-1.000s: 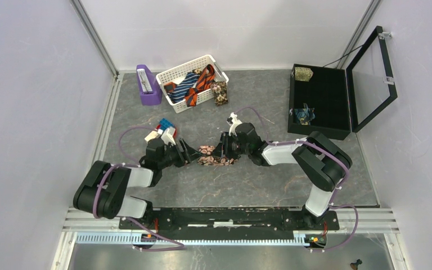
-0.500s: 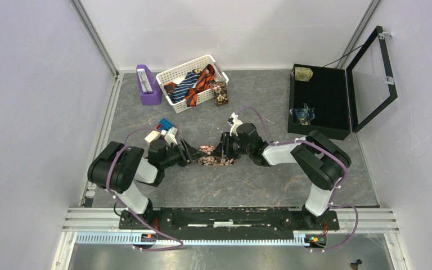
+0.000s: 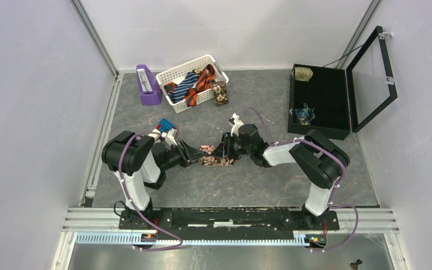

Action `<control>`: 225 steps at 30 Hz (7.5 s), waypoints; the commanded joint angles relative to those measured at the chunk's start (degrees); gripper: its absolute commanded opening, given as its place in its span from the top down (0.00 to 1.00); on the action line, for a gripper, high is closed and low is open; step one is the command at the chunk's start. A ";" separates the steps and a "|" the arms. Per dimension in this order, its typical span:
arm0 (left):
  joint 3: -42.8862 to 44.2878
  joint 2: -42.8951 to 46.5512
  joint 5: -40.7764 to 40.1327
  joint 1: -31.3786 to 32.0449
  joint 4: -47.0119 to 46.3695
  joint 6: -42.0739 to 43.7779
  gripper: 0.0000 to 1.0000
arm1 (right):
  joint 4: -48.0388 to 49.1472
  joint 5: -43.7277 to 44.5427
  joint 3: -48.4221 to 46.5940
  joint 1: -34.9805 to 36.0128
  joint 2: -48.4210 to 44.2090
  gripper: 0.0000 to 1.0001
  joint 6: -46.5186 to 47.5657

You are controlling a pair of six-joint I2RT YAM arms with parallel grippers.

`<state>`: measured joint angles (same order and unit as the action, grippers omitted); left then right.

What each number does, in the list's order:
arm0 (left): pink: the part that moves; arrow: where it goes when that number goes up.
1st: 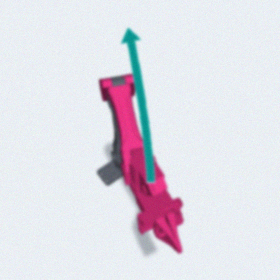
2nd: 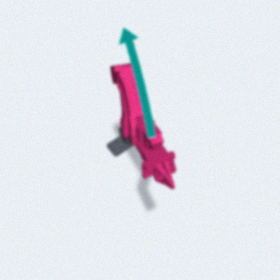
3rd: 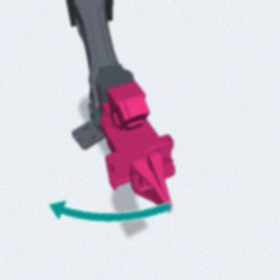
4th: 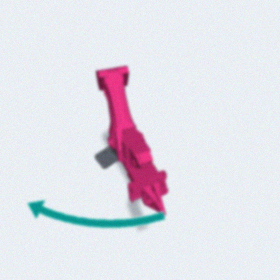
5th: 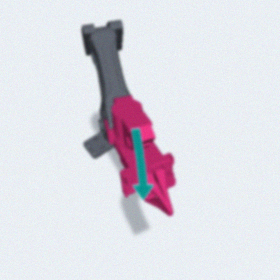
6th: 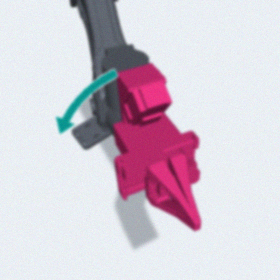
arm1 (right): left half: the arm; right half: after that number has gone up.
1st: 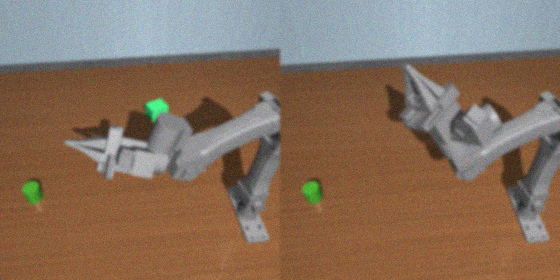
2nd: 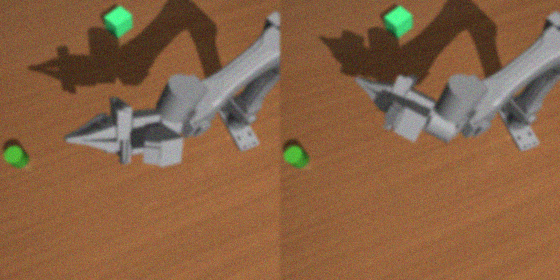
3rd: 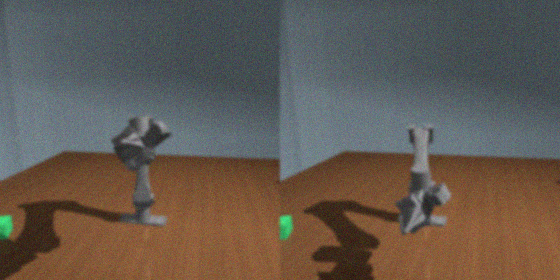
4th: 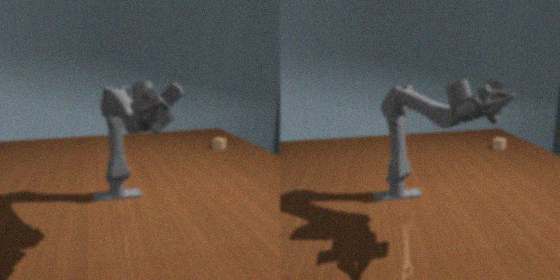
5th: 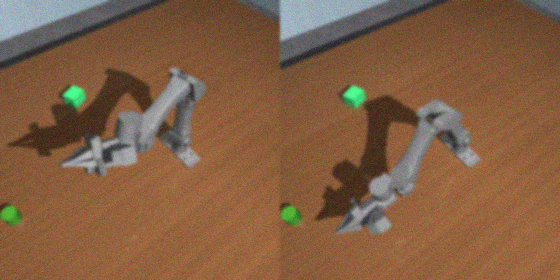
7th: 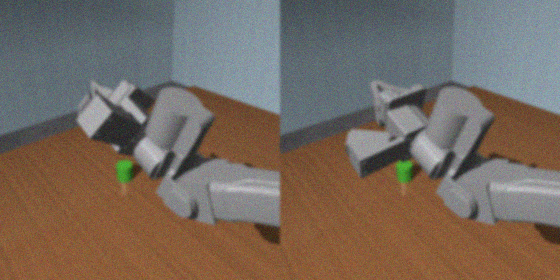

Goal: Roll the ties
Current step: Roll the tie at the center of the board.

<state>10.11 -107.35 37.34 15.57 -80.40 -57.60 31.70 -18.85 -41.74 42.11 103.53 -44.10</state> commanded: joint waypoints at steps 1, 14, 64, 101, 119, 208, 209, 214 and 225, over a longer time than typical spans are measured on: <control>-0.38 -0.97 0.98 1.71 -2.21 -1.80 0.45 | -3.05 1.40 1.48 -0.12 1.91 0.61 2.11; 2.15 10.47 -6.03 4.41 20.84 6.49 0.67 | -3.79 1.34 1.70 -0.71 -0.53 0.60 2.62; 56.32 8.32 -76.91 34.14 131.23 34.50 0.67 | -11.37 -2.05 13.87 -18.54 -27.82 0.45 7.88; 73.06 -11.72 -80.62 46.84 141.85 28.89 0.34 | -16.64 -2.08 16.79 -24.87 -37.88 0.45 10.17; 69.65 7.18 -71.84 46.90 134.10 30.42 0.29 | -16.39 -2.71 17.25 -25.25 -38.89 0.26 9.28; 30.79 43.58 -45.62 24.74 102.70 31.74 0.40 | 2.95 -4.44 -6.77 4.39 8.93 0.08 -11.02; 31.78 43.69 -45.73 24.74 103.40 31.99 0.40 | 2.06 -4.21 -7.18 4.39 8.52 0.08 -10.51; 33.46 44.95 -46.16 24.69 105.61 32.42 0.41 | -2.11 -1.71 -7.29 4.11 5.04 0.05 -5.82; 28.61 53.30 -47.34 24.77 107.20 27.03 0.49 | -7.24 -2.28 -8.62 4.03 0.35 0.02 2.12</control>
<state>40.47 -58.15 -7.57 40.27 26.44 -26.28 27.79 -21.37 -48.56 45.76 106.76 -47.35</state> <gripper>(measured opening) 0.533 0.977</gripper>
